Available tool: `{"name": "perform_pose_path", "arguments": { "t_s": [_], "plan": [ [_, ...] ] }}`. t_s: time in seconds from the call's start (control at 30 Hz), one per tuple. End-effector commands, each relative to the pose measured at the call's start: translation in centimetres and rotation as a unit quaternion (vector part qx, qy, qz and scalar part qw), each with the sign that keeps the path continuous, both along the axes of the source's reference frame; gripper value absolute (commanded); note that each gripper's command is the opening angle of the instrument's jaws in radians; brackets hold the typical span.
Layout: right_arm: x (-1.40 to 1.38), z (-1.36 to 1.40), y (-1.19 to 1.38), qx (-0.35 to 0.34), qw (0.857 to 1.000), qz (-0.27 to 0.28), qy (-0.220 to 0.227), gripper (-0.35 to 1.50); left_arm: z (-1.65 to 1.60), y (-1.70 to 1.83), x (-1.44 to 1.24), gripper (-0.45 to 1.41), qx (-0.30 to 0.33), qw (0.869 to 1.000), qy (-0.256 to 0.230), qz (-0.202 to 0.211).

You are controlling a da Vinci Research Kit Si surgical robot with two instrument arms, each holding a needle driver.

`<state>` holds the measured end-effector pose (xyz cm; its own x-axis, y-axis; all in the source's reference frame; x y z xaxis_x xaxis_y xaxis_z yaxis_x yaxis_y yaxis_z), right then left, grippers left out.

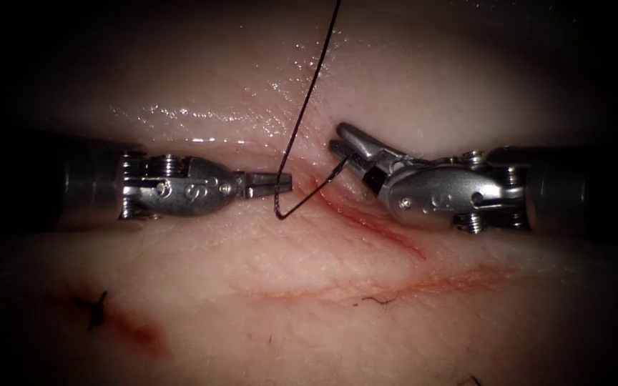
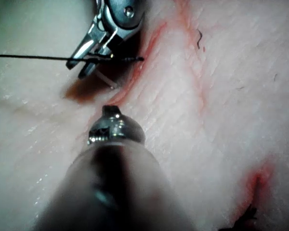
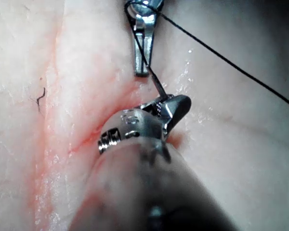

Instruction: Wound Closure

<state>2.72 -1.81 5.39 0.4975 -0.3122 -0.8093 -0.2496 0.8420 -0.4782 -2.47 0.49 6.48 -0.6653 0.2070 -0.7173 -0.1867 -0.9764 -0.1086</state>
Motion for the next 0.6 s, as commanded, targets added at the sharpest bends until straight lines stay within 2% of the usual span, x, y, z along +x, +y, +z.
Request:
{"name": "perform_pose_path", "arguments": {
  "t_s": [0.03,0.6],
  "plan": [
    [0.06,0.04,-0.03,0.004,1.0,0.002,0.0,-0.35,0.06,-0.02,-0.06,-0.27,0.0,1.0,0.001,-0.001],
    [0.08,0.24,-0.34,0.042,0.999,-0.005,-0.008,-0.35,0.06,-0.01,-0.05,-0.3,0.0,1.0,0.007,-0.006]
  ]
}}
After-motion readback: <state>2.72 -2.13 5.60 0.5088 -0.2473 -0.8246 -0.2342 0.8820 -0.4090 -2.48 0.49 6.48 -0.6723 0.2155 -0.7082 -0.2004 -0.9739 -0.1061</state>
